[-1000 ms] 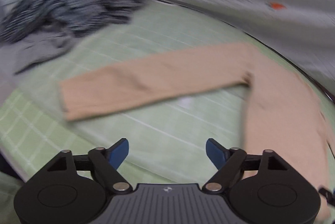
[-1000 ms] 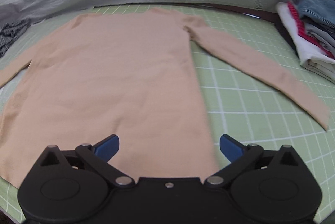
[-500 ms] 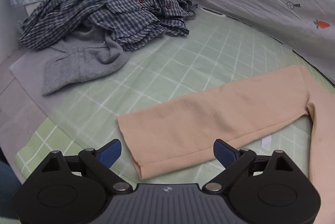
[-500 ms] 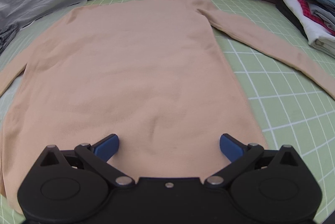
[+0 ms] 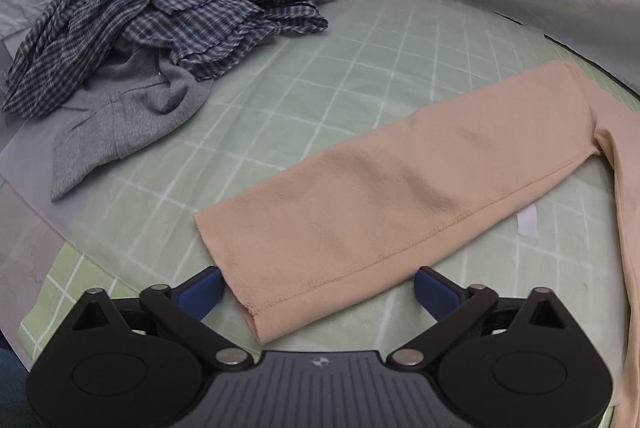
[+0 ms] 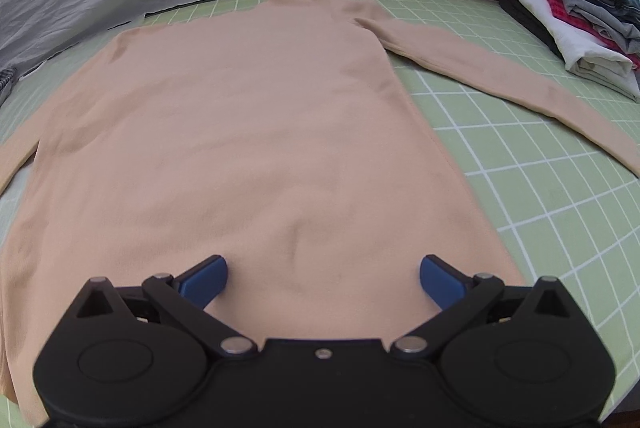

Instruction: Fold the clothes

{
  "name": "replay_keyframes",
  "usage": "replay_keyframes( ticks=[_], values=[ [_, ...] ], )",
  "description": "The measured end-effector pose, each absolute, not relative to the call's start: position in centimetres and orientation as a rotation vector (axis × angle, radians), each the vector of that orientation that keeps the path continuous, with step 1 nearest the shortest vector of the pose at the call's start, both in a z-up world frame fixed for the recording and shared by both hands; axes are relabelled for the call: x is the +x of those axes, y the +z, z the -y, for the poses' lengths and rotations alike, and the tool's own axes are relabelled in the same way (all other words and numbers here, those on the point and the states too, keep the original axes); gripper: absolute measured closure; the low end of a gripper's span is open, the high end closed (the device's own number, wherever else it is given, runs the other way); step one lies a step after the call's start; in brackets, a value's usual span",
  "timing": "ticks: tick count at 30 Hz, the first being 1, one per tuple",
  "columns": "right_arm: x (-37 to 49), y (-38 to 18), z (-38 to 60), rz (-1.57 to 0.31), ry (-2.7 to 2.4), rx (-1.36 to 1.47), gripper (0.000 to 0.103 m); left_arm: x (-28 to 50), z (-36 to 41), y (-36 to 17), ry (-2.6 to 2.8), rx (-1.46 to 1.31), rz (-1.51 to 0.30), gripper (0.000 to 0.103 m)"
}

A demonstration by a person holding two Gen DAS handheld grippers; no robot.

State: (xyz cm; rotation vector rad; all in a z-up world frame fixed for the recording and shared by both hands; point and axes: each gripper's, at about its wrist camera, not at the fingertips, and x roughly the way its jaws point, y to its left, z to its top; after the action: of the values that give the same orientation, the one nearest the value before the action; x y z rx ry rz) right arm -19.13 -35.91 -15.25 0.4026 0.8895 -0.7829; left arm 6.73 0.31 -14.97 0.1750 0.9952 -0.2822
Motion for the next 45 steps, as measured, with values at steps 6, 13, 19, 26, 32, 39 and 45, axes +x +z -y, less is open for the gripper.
replay_keyframes(
  ticks=[6,13,19,26,32,39,45],
  values=[
    [-19.3,-15.3,36.3,-0.893,-0.759,0.394,0.0,6.7,1.4,-13.5,-0.332,0.159,-0.966,0.087],
    [-19.7,-15.2,36.4,-0.895,-0.693,0.371,0.0,6.0,6.2,-9.5,-0.473,0.106,-0.87,0.093],
    [-20.6,-15.1,37.1,-0.859,-0.639,0.391,0.0,1.0,14.7,-5.5,-0.863,0.082,-0.817,0.088],
    [-22.9,-14.7,39.0,-0.733,-0.601,0.575,0.0,-2.7,17.7,-7.0,-0.963,0.009,-0.942,0.018],
    [-22.8,-14.5,40.4,-0.685,-0.568,0.735,0.0,-1.1,15.6,-9.2,-0.816,0.042,-1.044,0.018],
    [-19.3,-15.9,41.4,-0.567,-0.318,1.224,0.004,0.9,13.2,-11.7,-0.641,0.08,-1.156,0.018],
    [-14.7,-18.4,39.9,-0.632,-0.253,1.385,0.038,1.1,12.6,-12.2,-0.676,0.125,-1.178,0.018]
  ],
)
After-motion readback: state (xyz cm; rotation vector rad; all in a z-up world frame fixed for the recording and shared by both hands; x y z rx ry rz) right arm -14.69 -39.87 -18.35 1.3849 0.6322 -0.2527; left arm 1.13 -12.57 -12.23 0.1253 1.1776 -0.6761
